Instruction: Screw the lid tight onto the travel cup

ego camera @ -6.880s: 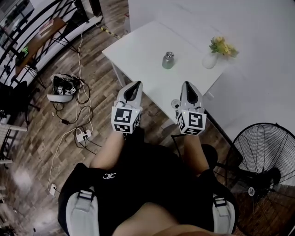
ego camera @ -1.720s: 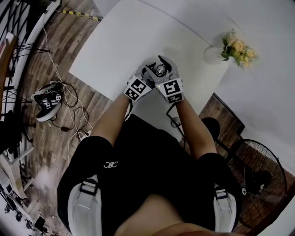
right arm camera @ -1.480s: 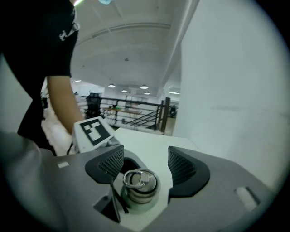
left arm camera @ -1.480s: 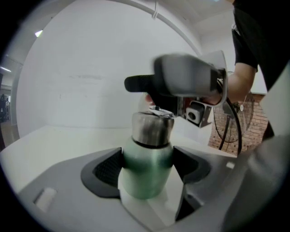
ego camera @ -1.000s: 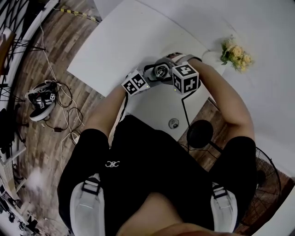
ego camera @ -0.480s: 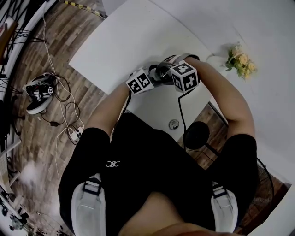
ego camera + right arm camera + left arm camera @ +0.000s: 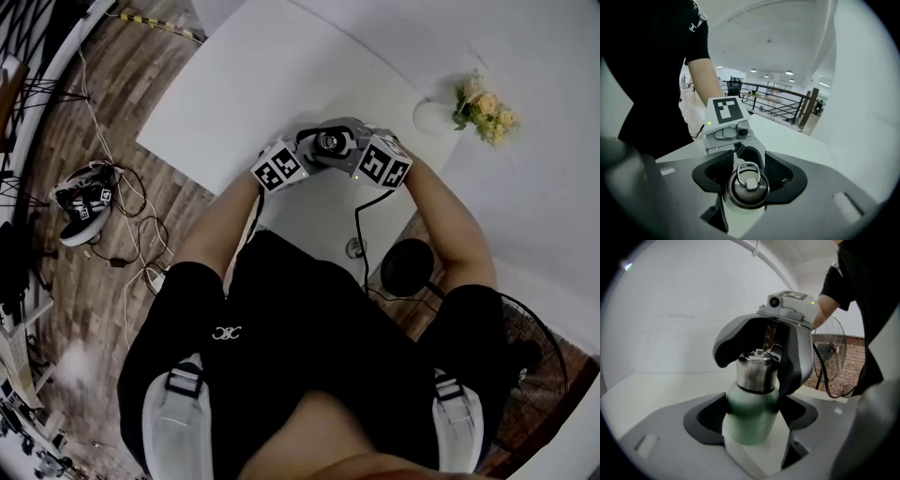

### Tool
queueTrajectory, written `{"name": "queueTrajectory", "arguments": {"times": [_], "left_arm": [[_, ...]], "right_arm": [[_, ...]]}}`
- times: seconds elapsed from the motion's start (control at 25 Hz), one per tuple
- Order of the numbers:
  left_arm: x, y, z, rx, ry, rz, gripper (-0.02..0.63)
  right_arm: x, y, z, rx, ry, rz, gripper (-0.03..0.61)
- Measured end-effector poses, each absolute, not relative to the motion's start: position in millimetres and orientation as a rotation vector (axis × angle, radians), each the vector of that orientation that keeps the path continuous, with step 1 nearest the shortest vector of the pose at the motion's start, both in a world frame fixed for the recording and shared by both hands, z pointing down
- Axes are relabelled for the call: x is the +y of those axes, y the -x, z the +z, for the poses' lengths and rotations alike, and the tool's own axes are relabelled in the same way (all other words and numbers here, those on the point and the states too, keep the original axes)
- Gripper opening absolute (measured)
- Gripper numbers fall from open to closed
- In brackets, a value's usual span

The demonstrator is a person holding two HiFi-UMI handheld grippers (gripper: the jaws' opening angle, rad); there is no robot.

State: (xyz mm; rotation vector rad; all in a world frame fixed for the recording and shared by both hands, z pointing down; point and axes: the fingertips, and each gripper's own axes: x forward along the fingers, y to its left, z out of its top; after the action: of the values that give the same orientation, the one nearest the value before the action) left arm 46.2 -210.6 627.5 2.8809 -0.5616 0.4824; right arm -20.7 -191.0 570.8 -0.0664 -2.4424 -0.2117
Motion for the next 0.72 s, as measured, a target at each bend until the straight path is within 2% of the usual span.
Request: {"name": "queueTrajectory", "arguments": {"times": [0.56, 0.72], "left_arm": [[-212, -45, 633, -0.647, -2.837, 0.449, 0.405], [-214, -43, 633, -0.68, -2.838, 0.438, 0.405]], "right_arm": [[-225, 14, 546, -2.589, -0.854, -0.143, 0.206], [-234, 14, 545, -2.541, -1.001, -0.093, 0.186]]}}
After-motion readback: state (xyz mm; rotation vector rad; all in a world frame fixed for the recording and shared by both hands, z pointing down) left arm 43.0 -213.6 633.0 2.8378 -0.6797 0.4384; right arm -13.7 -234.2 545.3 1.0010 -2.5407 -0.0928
